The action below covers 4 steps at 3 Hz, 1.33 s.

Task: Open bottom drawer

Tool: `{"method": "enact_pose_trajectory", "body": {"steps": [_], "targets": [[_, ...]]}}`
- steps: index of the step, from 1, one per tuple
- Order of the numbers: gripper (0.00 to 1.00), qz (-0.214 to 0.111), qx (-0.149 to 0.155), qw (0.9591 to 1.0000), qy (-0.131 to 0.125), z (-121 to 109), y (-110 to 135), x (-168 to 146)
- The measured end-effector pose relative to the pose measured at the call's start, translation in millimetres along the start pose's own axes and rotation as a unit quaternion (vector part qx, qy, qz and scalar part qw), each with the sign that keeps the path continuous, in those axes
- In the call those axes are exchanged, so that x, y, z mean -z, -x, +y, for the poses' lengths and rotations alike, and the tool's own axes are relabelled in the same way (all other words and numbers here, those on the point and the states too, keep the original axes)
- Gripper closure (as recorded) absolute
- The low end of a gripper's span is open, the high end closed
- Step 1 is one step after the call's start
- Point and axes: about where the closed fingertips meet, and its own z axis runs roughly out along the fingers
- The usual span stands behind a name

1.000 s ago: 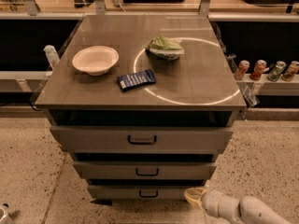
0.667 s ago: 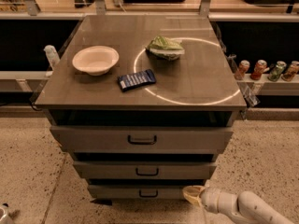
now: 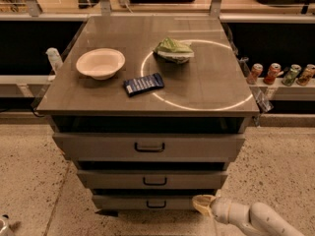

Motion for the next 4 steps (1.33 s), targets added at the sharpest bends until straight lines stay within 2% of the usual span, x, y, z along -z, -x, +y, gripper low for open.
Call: {"method": "enact_pose_trajectory", "body": {"steps": [1, 2, 3, 4], "targets": [[1.0, -0.025, 0.005, 0.9992, -0.03, -17.0, -18.5, -15.0], [1.0, -0.053, 0.014, 0.9964, -0.065, -29.6, -32.6, -19.3], [1.0, -0.072, 0.032, 0.9935, -0.082, -46.9, -35.4, -21.2], [1.0, -0.078, 0.082, 0.9903, -0.08, -82.3, -12.5, -39.1]]}}
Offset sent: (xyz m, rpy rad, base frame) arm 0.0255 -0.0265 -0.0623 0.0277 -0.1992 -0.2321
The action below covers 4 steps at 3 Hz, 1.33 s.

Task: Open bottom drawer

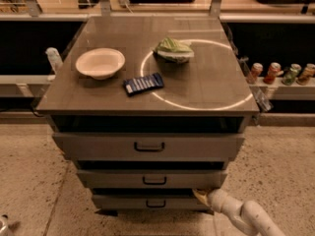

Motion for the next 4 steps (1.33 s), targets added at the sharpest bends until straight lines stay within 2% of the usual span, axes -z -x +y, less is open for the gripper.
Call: {"method": "enact_pose_trajectory", "body": {"steps": [2, 4], "targets": [[1.0, 0.0, 0.0, 1.0, 0.0, 1.8, -0.3, 0.7], [1.0, 0.035, -0.049, 0.998, -0.018, 29.6, -36.3, -6.9]]}}
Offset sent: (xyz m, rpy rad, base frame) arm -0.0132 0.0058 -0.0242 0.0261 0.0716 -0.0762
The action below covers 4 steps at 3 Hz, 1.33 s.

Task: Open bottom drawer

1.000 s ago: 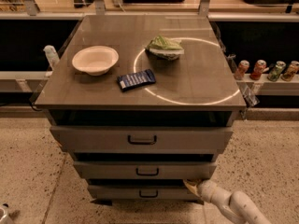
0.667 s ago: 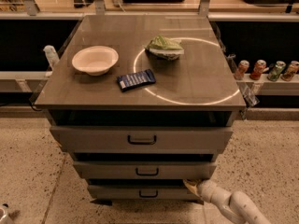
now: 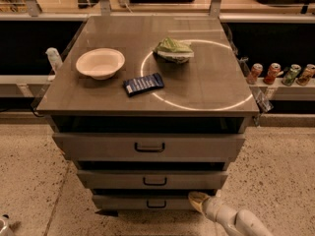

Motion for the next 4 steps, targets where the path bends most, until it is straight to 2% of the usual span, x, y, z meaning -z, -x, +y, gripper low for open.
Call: {"method": "enact_pose_trajectory", "body": {"steps": [1, 2, 3, 4], "targets": [[1.0, 0.001, 0.0, 1.0, -0.001, 0.0, -0.4, -0.5], [1.0, -0.008, 0.013, 0.9999, -0.006, -5.5, 11.4, -4.0], [1.0, -0.018, 0.032, 0.9989, -0.028, -19.1, 25.2, -13.8], [1.0, -0.018, 0.033, 0.9989, -0.029, -19.0, 25.8, -14.4]]}}
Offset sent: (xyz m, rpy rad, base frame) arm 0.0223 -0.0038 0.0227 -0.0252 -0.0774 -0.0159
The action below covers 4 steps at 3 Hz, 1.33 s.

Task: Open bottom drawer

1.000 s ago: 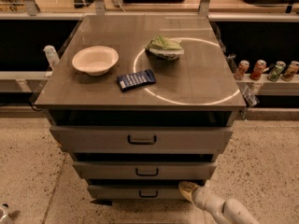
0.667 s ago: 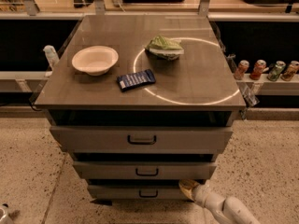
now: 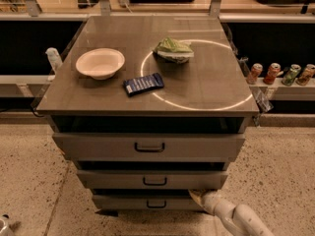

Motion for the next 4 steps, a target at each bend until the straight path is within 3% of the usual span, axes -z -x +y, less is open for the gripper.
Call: {"method": "enact_pose_trajectory", "body": {"steps": [1, 2, 3, 4], "targets": [[1.0, 0.014, 0.016, 0.9997, 0.008, 5.9, -3.9, -4.2], [1.0, 0.036, 0.068, 0.996, 0.045, 10.0, -5.2, -7.2], [1.0, 0.051, 0.109, 0.9906, 0.065, 8.6, -7.2, -4.7], [1.0, 0.051, 0.109, 0.9906, 0.065, 8.6, -7.3, -4.8]]}}
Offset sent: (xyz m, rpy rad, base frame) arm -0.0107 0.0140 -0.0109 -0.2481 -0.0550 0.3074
